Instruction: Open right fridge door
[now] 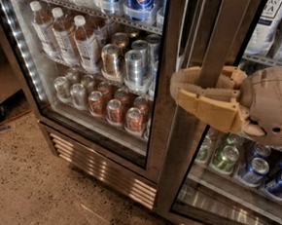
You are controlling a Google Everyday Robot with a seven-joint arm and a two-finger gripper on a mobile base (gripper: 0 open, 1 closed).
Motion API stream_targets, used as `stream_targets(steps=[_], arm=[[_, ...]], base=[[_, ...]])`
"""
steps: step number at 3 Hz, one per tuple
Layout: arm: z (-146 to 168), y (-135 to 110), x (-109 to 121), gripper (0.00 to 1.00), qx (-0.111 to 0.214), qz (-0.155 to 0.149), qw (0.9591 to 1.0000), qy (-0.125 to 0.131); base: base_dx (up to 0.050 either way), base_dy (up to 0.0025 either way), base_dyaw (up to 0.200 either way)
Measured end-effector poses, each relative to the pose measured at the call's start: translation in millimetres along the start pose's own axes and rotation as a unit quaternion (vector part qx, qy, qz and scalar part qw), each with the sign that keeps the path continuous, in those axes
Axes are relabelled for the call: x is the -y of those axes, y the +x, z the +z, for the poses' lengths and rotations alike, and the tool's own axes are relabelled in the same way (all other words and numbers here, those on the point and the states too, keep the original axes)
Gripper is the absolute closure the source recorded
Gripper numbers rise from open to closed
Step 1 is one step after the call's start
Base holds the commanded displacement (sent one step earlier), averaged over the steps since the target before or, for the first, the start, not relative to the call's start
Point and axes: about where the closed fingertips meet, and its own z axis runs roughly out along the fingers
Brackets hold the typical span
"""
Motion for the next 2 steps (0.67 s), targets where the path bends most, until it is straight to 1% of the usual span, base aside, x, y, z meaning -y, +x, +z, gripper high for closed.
stream_targets(steps=[2], arm=[[0.0, 0.0, 0.0, 1.0, 0.0, 0.0, 1.0, 0.0]], base=[[-0.05, 0.00001, 0.0]])
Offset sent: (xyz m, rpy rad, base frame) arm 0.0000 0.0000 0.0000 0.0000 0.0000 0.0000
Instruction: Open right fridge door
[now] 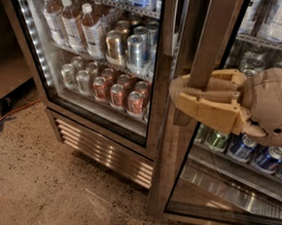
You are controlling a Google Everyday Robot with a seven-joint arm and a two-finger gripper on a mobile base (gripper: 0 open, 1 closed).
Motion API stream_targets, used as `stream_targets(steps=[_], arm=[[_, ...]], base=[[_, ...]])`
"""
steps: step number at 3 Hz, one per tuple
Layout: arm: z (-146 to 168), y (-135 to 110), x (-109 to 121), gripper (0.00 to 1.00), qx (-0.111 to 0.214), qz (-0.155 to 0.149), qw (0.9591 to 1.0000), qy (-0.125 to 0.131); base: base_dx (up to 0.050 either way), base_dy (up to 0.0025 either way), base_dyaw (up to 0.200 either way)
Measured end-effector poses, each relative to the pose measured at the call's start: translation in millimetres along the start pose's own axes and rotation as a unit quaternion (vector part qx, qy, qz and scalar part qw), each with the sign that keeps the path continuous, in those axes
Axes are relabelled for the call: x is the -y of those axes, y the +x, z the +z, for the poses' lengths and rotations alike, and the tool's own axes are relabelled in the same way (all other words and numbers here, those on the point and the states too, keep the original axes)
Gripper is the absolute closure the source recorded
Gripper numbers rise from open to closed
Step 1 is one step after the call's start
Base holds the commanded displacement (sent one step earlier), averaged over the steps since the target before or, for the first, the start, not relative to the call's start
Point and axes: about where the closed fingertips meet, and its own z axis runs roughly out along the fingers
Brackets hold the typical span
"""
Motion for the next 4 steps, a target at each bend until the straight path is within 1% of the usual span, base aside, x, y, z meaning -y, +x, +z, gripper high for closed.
stream_targets(steps=[3, 4], arm=[[0.0, 0.0, 0.0, 1.0, 0.0, 0.0, 1.0, 0.0], [0.0, 0.0, 0.0, 1.0, 0.0, 0.0, 1.0, 0.0]], base=[[-0.05, 0.0, 0.0], [0.0, 0.0, -0.194]])
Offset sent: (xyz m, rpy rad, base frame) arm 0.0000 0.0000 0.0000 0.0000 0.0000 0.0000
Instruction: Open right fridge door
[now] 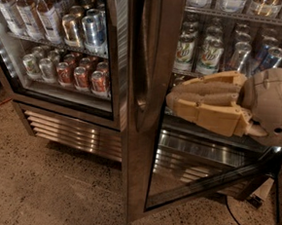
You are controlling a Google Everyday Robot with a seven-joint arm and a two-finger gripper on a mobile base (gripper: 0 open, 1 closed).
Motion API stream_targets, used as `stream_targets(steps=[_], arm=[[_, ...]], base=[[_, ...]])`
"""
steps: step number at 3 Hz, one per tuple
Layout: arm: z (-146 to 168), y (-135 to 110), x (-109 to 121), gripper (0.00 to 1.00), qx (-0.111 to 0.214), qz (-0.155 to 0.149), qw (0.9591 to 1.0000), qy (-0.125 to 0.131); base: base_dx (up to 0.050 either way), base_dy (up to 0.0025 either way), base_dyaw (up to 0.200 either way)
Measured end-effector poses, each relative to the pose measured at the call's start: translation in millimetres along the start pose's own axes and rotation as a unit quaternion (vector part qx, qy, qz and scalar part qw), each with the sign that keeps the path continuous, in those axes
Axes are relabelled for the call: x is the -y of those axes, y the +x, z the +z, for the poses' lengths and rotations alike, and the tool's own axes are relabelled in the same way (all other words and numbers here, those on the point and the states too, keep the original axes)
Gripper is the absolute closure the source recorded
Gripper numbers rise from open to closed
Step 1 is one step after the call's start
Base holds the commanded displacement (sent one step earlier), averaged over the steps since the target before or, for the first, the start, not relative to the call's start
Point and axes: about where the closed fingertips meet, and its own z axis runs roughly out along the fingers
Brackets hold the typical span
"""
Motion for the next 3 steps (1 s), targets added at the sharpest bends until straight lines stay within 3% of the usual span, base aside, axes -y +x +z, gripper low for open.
stream_targets(steps=[1, 3], arm=[[0.0, 0.0, 0.0, 1.0, 0.0, 0.0, 1.0, 0.0], [-1.1, 0.1, -0.3, 1.0, 0.0, 0.0, 1.0, 0.0]], base=[[0.0, -0.00005, -0.191], [0.0, 0.0, 0.0]])
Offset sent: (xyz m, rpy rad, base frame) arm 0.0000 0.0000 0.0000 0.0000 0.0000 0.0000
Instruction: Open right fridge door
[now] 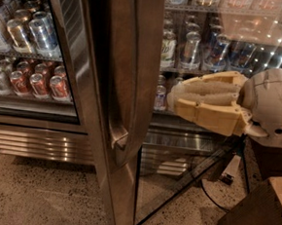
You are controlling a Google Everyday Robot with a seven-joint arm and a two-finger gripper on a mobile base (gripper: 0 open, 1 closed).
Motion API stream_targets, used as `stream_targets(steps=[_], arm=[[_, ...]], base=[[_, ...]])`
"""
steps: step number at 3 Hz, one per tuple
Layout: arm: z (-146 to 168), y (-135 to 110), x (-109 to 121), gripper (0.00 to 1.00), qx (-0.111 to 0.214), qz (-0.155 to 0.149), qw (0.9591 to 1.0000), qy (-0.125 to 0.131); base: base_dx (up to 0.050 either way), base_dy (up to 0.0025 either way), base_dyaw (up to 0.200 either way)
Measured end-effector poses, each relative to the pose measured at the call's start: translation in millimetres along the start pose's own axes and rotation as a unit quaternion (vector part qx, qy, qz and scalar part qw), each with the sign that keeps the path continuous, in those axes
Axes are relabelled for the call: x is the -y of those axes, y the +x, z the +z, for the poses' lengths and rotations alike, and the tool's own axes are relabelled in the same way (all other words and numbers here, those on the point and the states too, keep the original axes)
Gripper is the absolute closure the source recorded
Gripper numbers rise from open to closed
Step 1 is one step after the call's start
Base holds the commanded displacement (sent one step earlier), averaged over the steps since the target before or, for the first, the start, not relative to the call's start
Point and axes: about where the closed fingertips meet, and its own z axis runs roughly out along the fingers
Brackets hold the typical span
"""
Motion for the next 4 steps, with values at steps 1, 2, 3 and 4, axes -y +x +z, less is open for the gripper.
stream_targets(steps=[1, 2, 3, 4], arm=[[5, -7, 13, 1.0, -0.001, 0.018, 0.9998, 0.005], [8, -10, 22, 1.0, 0.001, 0.033, 0.9994, 0.008], [16, 21, 24, 1.0, 0.005, 0.072, 0.9974, 0.007], [27, 63, 12, 1.0, 0.008, 0.123, 0.9924, -0.003]], base=[[0.0, 0.0, 0.0], [0.0, 0.0, 0.0], [0.0, 0.0, 0.0], [0.0, 0.0, 0.0]])
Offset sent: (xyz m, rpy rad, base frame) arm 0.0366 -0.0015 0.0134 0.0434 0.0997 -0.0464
